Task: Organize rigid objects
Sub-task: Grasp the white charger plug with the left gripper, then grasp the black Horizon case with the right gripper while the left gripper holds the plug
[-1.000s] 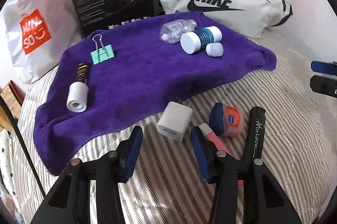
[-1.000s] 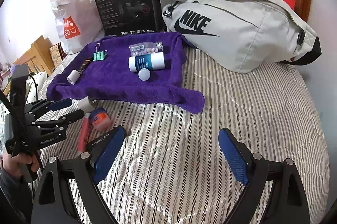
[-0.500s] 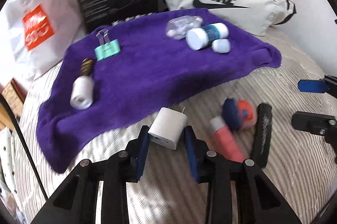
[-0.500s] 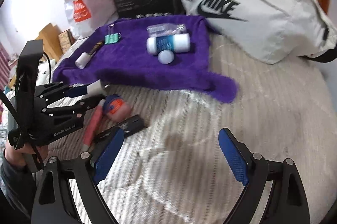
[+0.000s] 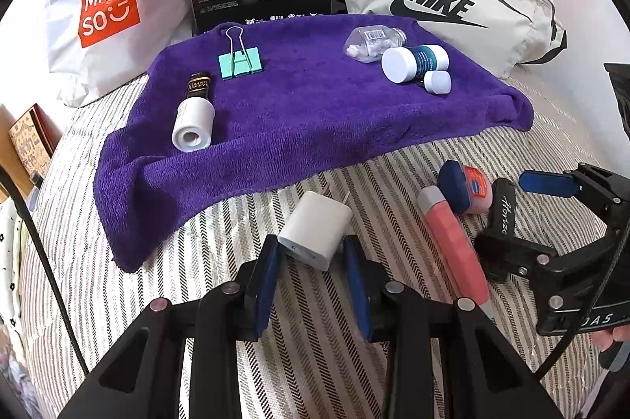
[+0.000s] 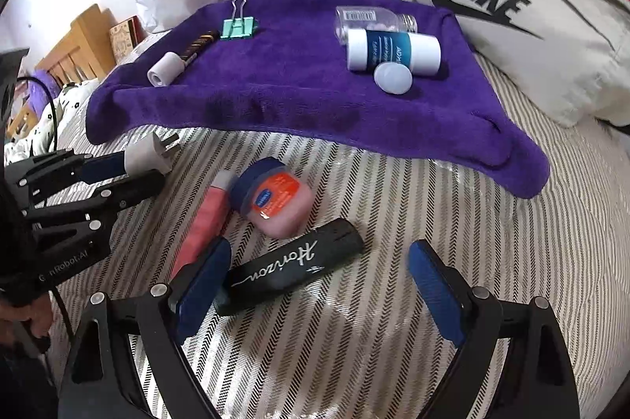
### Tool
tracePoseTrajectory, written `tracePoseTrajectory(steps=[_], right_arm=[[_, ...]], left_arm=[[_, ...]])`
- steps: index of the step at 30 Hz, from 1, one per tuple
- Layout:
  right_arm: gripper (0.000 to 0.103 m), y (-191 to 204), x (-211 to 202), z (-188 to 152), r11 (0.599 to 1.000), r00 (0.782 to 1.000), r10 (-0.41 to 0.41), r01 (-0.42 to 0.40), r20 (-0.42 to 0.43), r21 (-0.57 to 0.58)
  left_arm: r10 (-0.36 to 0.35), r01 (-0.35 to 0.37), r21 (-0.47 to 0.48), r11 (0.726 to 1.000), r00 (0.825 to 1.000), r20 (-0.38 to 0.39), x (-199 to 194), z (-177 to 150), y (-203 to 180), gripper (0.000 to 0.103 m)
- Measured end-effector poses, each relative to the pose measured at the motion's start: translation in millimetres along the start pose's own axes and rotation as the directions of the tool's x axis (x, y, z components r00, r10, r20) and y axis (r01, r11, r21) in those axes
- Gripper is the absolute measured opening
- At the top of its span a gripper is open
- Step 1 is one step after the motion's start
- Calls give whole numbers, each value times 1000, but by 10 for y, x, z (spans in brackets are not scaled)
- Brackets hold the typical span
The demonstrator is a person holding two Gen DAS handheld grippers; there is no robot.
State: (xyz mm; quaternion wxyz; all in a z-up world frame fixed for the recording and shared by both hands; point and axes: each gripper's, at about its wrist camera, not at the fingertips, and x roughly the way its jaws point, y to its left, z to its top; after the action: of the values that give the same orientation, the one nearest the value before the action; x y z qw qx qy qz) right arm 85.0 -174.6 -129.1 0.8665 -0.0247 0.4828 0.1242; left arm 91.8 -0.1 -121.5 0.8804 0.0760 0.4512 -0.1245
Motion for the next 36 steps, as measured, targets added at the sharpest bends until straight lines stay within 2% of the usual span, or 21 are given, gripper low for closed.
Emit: tracePoseTrajectory(steps=[2,5,9,14,17,19,22,25,27,28,29,32,33,34,36], right_arm=[[91,-31,-10,-9,1000,1000,13,-13,-4,3],[91,-105,-50,-52,1000,999,-12,11,-35,-26],[93,-225,-69,-87,1000,1000,2,-2,-27,0],[93,-192,-75,-49,999,998,-50,51,-23,0],[87,-113,-18,-33,998,998,-65,65,-19,-6],[80,-32,-35,-52,996,998,-68,69,15,-51],[80,-84,-83,-73,993,997,-81,81,6,-88],[79,-269,-118,-63,989,990,-140,141,13,-54],[72,-307,-96,-51,992,993,-117,119,30,-53],[66,-313,-96,-45,996,997,-70,72,37,-51],[50,-319,-93,-44,998,999,-37,38,37,-42],[35,-226,-78,-27,997,998,-29,33,62,-74],[27,-206,-80,-22,996,998,-17,22,59,-85],[21,-193,-84,-19,996,999,-10,15,52,-91],[21,-186,-112,-23,995,1000,-11,14,27,-101]], left_arm=[[-1,1,0,1000,1000,-2,-7,-9,8,32],[-8,8,-13,1000,1000,4,-13,-25,27,32],[-1,1,-15,1000,1000,3,-15,-27,9,32],[0,0,-23,1000,1000,3,-15,-25,10,32],[-6,6,-24,1000,1000,4,-17,-24,17,32],[-13,13,-28,1000,1000,3,-16,-21,26,32],[-11,11,-26,1000,1000,3,-10,-18,24,32],[-8,8,-27,1000,1000,7,-7,-18,21,32],[-14,14,-31,999,1000,8,-11,-21,32,32],[-17,17,-34,999,1000,8,-10,-20,39,32],[-18,18,-36,999,1000,8,-12,-19,42,31],[-17,17,-42,999,1000,8,-14,-18,52,30],[-17,18,-39,999,1000,6,-21,-23,50,30],[-15,15,-36,999,1000,5,-26,-28,49,30],[-11,11,-33,999,1000,2,-25,-35,46,30]])
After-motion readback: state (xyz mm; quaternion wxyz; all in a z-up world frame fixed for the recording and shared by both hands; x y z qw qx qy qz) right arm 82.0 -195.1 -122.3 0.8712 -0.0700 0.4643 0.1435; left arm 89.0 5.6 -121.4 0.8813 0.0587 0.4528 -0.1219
